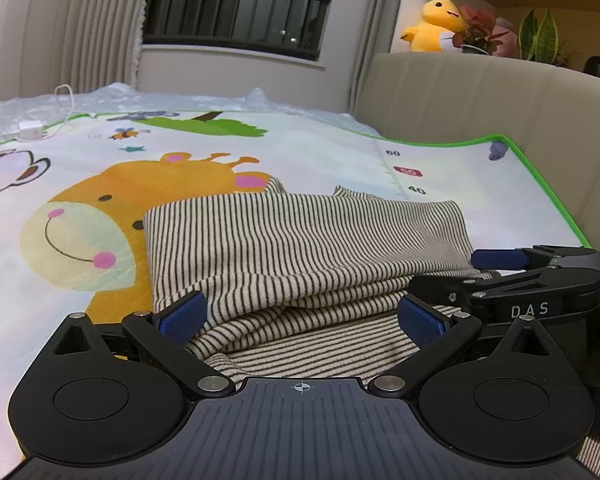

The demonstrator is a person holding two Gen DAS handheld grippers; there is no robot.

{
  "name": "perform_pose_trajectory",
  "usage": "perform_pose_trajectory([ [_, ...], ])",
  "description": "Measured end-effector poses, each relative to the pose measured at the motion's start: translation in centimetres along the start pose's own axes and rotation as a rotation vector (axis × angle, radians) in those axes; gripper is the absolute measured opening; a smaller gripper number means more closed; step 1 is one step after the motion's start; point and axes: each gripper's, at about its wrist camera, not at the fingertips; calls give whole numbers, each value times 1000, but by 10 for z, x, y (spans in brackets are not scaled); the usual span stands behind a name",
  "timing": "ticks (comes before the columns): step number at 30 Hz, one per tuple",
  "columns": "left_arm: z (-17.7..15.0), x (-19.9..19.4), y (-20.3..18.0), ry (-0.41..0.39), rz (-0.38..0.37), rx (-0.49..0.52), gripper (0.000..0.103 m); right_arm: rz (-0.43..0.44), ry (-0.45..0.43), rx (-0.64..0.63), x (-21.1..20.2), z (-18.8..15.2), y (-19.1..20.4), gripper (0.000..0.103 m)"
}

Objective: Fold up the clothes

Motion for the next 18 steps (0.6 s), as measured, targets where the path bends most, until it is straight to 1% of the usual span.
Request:
perform_pose_trajectory([
  [2, 0, 0, 0, 0, -1, -1, 103, -4, -3, -5, 0, -1, 1, 103],
  [6, 0, 0, 0, -2, -2, -3, 103, 3, -59, 28, -7, -7, -3, 103],
  [9, -1, -1, 1, -5, -4, -5, 103, -8, -79, 38, -10, -9, -3, 103],
  [18, -1, -1, 1, -8, -2, -5, 103, -13, -48, 37, -7, -6, -2, 103],
])
Point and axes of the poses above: each gripper's, at about its wrist camera, not at the fingertips, and x roughly the way its jaws point, y to its left, z to its top, and after that the axes turned 7 degrees about y, right-handed
